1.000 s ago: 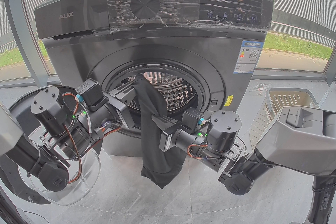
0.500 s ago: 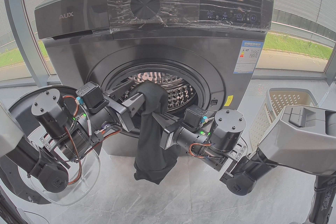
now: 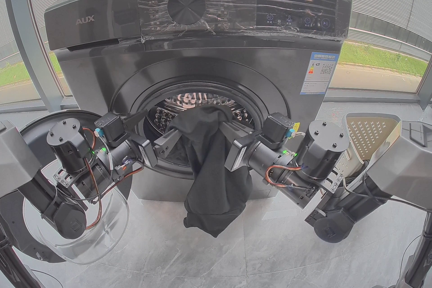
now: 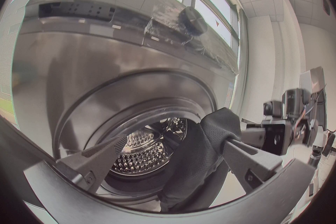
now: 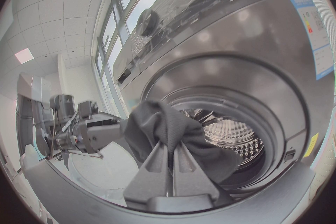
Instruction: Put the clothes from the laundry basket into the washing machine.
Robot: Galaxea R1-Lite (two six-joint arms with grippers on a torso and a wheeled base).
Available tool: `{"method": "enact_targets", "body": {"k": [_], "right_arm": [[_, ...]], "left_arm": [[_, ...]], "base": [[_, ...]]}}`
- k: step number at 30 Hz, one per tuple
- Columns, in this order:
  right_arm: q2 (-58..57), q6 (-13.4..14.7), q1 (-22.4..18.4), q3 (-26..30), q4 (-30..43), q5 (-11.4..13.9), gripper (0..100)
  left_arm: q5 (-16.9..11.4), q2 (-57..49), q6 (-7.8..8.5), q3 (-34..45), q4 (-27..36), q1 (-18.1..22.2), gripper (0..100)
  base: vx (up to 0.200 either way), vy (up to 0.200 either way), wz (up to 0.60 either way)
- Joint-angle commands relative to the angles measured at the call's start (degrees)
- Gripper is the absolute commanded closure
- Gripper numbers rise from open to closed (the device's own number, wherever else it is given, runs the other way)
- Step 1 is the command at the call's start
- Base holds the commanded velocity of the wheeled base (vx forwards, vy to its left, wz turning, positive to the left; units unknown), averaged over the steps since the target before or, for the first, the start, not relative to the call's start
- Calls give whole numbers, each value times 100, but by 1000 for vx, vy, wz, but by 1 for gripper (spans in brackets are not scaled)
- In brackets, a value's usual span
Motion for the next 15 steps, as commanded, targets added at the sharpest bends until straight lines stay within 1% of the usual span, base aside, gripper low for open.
{"method": "enact_targets", "body": {"k": [1, 6, 11, 15], "right_arm": [[-216, 10, -94, 16, -19, -76, 100], [-225, 19, -112, -36, 16, -129, 100], [-234, 19, -121, -177, 51, -287, 100], [-269, 10, -121, -212, 69, -304, 100]], "left_arm": [[-91, 308, 1, 207, -1, 110, 0], [-267, 580, 62, 515, -1, 110, 0], [-284, 861, 80, 691, -9, 110, 0], [-293, 1002, 115, 744, -18, 101, 0]], "base": [[0, 0, 0], [0, 0, 0], [0, 0, 0], [0, 0, 0]]}}
